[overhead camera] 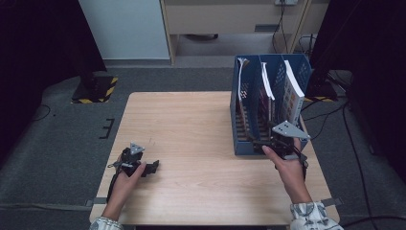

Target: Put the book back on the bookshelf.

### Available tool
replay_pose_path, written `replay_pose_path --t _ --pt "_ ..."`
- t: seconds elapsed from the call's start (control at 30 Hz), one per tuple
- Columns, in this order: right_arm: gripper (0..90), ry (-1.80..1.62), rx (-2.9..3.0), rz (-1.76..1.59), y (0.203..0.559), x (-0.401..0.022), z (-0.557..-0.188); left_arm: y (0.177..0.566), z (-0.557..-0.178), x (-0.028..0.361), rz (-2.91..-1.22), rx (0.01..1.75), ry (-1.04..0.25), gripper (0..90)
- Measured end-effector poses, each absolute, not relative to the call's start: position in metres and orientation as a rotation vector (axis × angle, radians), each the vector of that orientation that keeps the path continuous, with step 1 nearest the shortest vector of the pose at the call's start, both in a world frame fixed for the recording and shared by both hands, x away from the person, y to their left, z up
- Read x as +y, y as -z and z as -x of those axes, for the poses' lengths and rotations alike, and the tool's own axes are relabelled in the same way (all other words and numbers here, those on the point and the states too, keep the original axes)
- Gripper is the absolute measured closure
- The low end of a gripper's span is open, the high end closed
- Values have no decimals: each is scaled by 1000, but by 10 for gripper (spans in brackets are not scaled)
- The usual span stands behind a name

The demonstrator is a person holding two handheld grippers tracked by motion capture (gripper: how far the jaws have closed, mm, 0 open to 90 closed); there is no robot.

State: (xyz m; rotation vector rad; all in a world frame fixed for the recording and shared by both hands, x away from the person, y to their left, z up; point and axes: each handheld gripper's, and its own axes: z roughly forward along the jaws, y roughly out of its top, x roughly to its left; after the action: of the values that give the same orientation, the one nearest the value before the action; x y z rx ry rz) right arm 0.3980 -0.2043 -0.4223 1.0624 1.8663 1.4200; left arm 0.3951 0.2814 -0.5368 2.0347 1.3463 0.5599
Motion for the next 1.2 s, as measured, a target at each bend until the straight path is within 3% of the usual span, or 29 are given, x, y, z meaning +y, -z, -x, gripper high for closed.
replay_pose_path --t 1.2 --pt "78 -1402 2116 -915 443 -126 -390 537 -395 281 -2036 1346 -557 9"
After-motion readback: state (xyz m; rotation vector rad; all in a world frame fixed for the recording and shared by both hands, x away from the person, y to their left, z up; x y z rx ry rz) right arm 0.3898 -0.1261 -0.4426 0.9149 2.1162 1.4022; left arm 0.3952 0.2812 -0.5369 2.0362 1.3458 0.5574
